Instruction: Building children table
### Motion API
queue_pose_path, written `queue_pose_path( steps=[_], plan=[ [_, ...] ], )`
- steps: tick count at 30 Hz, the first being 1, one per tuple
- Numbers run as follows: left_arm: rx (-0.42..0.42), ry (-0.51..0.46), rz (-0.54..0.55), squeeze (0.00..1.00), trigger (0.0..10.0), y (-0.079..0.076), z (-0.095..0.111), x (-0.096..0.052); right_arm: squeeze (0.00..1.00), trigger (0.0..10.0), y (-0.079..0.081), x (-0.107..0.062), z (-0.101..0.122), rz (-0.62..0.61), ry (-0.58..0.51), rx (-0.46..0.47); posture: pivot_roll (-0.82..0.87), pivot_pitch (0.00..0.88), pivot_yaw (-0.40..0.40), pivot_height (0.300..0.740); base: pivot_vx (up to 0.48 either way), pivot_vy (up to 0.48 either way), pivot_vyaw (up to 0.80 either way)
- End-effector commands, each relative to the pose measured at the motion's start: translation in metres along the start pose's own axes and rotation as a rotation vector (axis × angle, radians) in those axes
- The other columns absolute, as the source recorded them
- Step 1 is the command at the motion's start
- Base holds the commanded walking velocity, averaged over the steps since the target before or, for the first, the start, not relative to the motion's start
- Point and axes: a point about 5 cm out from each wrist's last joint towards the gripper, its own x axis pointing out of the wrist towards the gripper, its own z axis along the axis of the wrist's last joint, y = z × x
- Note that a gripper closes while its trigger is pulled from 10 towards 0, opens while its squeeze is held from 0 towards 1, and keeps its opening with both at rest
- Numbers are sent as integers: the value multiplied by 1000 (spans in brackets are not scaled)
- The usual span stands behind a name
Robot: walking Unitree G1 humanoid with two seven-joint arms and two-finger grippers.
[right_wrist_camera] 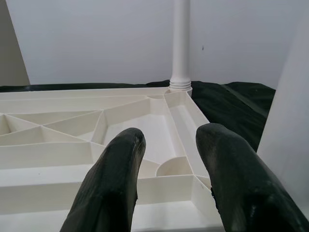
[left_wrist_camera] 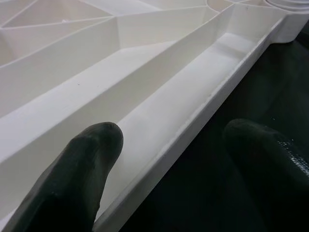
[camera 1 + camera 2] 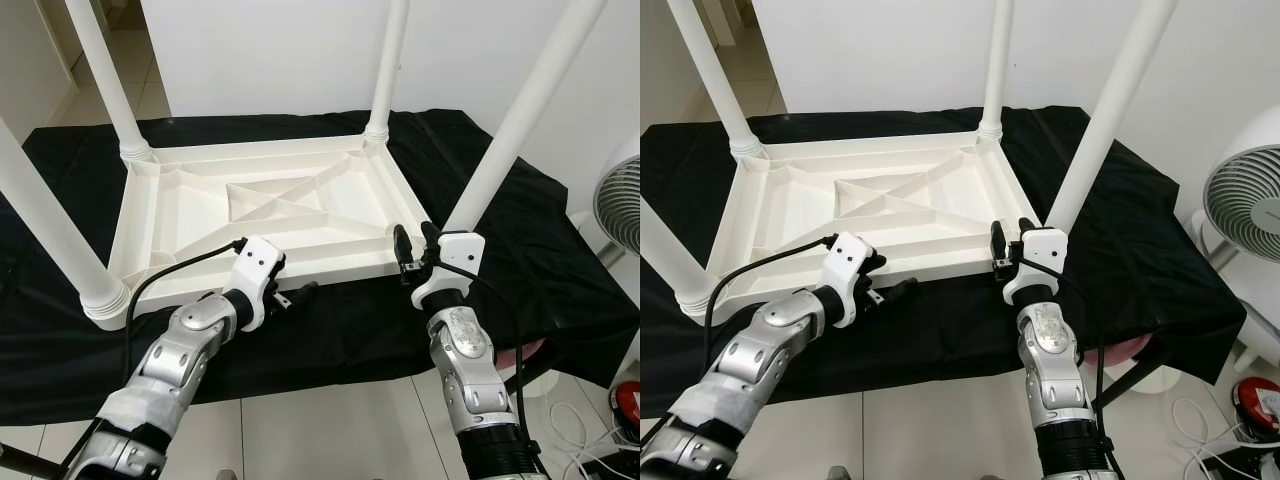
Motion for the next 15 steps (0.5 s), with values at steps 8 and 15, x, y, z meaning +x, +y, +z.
queue_pose_path(
  steps=[8,15],
  plan=[
    [0,63,107,0,10000,10,-7,8,0,10000,-3,0,3,-13,-8,-19,-133,0,5,740,0,0,0],
    [59,110,129,0,10000,15,-9,11,0,10000,-4,2,5,-5,-12,-29,-132,0,-2,740,0,0,0]
  ],
)
